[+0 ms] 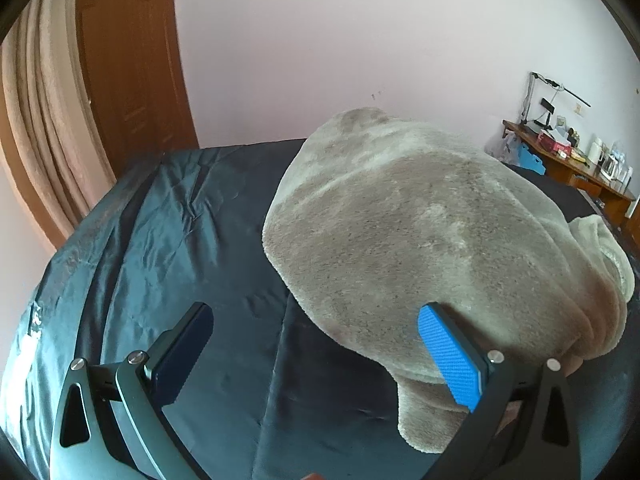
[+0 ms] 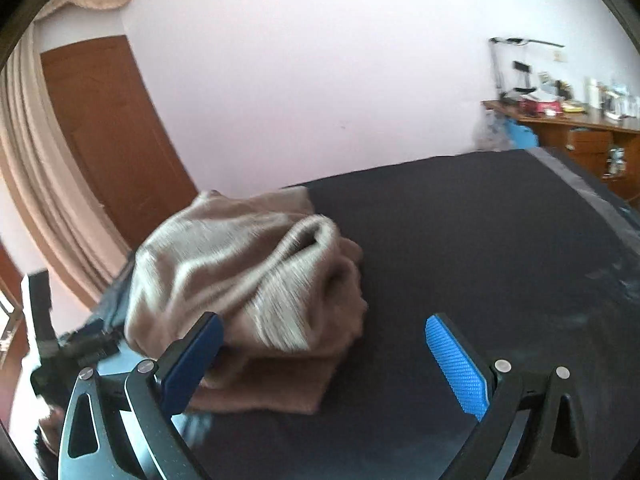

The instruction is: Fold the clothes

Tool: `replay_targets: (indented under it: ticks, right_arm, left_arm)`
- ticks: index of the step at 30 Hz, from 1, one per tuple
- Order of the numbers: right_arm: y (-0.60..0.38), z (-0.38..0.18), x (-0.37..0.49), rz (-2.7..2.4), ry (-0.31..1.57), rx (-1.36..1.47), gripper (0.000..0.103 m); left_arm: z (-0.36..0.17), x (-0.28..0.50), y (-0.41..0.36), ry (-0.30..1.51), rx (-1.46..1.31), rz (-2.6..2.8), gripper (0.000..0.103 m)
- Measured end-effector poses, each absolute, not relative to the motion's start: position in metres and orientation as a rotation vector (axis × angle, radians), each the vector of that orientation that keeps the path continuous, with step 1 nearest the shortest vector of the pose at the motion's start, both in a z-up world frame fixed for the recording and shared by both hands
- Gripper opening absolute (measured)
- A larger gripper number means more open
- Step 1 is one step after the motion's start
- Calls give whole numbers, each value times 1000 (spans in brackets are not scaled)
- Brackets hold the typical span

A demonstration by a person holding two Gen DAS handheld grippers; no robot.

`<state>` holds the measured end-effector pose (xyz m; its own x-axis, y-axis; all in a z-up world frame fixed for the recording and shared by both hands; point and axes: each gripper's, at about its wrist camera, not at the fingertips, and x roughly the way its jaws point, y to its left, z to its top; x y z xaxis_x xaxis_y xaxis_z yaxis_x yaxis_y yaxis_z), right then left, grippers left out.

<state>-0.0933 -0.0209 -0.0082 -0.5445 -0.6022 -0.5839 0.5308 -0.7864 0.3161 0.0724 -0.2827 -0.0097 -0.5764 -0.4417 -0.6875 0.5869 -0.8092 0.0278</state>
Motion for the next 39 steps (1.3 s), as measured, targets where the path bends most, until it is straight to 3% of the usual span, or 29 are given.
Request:
replay_targets:
  ticks: [8, 11, 13, 15, 18, 21, 39]
  right_arm:
    - [-72, -20, -116, -2239, -100, 965, 103]
    - [-88, -25, -117, -2258, -48, 962, 97]
    - [-95, -25, -115, -2274, 5, 951, 89]
    - [-103, -26, -111, -2304, 70, 937, 61]
    - [-111, -27, -107, -2347, 137, 912, 37]
    - [-111, -27, -99, -2384, 182, 867, 31]
    - [-119, 20, -31, -2469, 332, 565, 26]
  left_arm:
    - [-14, 71, -287, 294, 971, -2344, 103]
    - [-16, 71, -289, 312, 981, -2341, 103]
    - [-17, 71, -290, 318, 985, -2341, 103]
    - [-18, 70, -290, 322, 990, -2339, 103]
    - [-19, 70, -290, 335, 996, -2339, 103]
    - [-19, 69, -291, 343, 998, -2338, 103]
    - [-19, 70, -294, 356, 1006, -2336, 103]
